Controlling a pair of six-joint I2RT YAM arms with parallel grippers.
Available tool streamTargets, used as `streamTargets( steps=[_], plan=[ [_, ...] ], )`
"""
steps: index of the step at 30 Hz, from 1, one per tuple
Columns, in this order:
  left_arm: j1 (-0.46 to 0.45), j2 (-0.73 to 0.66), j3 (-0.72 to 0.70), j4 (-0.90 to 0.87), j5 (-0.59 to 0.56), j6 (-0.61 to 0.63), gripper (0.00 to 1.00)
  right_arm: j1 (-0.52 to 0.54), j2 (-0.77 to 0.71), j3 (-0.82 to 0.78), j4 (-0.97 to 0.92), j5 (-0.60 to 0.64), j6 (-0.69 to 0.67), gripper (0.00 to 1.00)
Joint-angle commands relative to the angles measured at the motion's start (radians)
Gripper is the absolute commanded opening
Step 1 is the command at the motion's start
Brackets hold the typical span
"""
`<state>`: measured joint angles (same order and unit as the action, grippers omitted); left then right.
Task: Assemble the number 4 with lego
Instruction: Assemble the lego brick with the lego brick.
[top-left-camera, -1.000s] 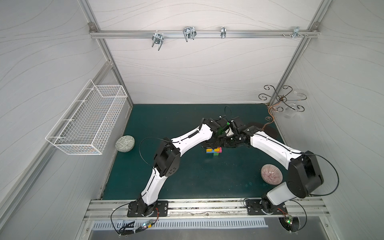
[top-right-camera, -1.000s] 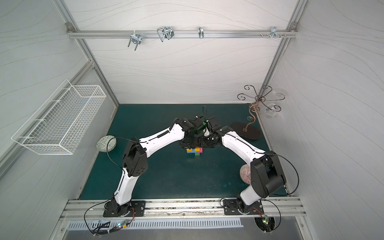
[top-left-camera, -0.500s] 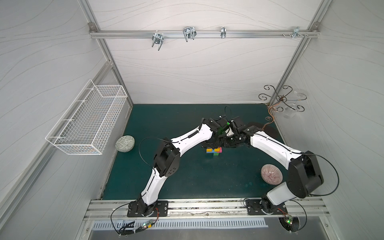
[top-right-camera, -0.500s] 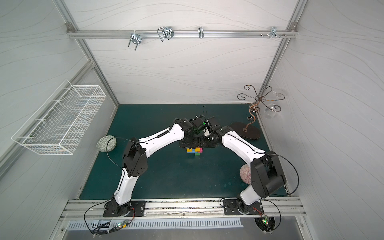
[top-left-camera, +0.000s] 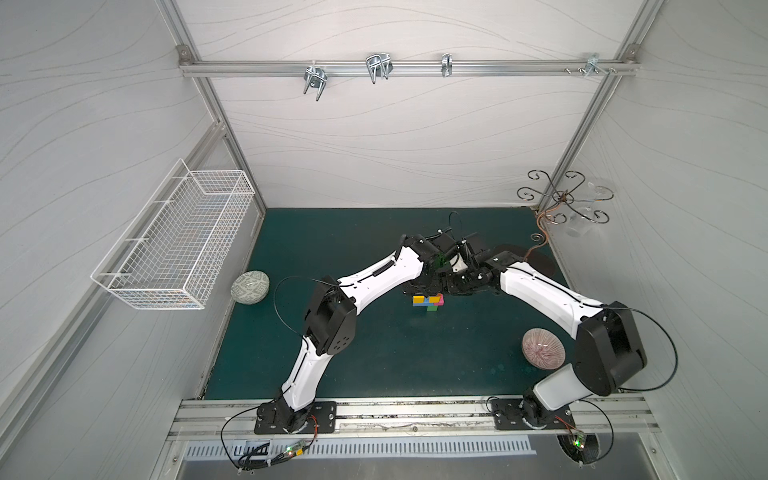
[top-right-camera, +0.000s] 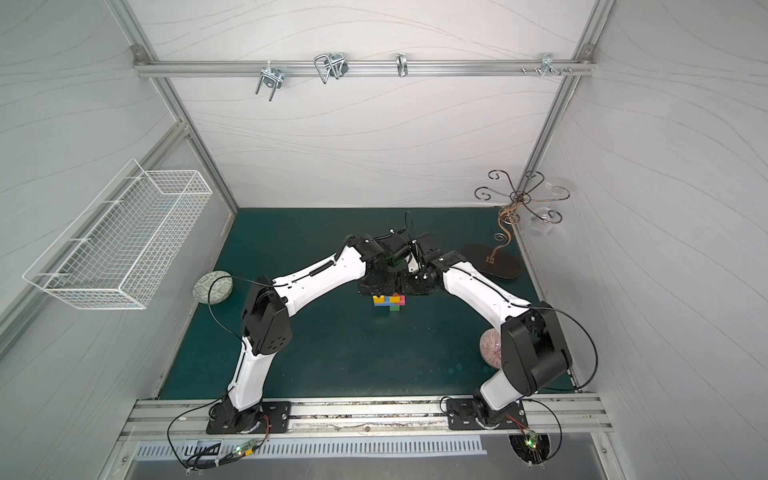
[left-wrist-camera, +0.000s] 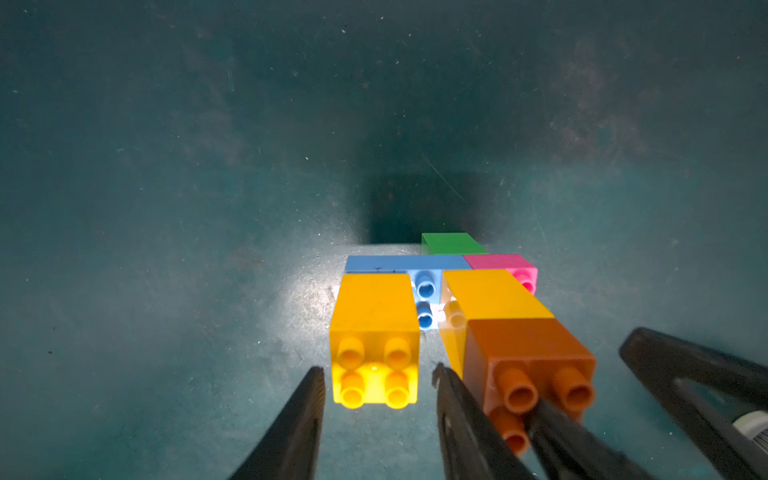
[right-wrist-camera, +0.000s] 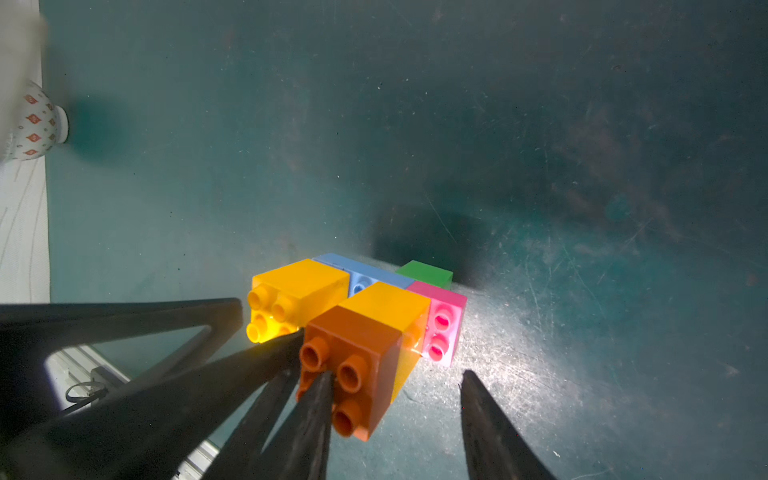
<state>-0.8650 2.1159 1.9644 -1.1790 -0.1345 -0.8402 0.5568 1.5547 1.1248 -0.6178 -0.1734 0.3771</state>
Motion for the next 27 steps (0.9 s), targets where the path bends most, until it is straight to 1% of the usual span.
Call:
streamTargets(
  steps=[1,7,12,18,27],
  plan=[
    [-0.003,-0.052,0.024,-0.029,-0.039,0.004,0.47,0.014,0.090,-0.091,-0.266,0.119,-0.018,0.49],
    [-0.003,-0.063,0.028,-0.071,-0.076,0.002,0.46,0.014,0.091,-0.091,-0.267,0.120,-0.018,0.49],
    [-0.003,-0.070,0.021,-0.071,-0.091,0.007,0.35,0.014,0.089,-0.096,-0.267,0.123,-0.016,0.49],
    [-0.003,-0.047,0.016,-0.054,-0.072,0.015,0.31,0.012,0.087,-0.102,-0.264,0.121,-0.015,0.49],
    [-0.001,-0.048,-0.044,0.033,0.008,0.028,0.30,0.013,0.086,-0.111,-0.259,0.116,-0.015,0.49]
  ],
)
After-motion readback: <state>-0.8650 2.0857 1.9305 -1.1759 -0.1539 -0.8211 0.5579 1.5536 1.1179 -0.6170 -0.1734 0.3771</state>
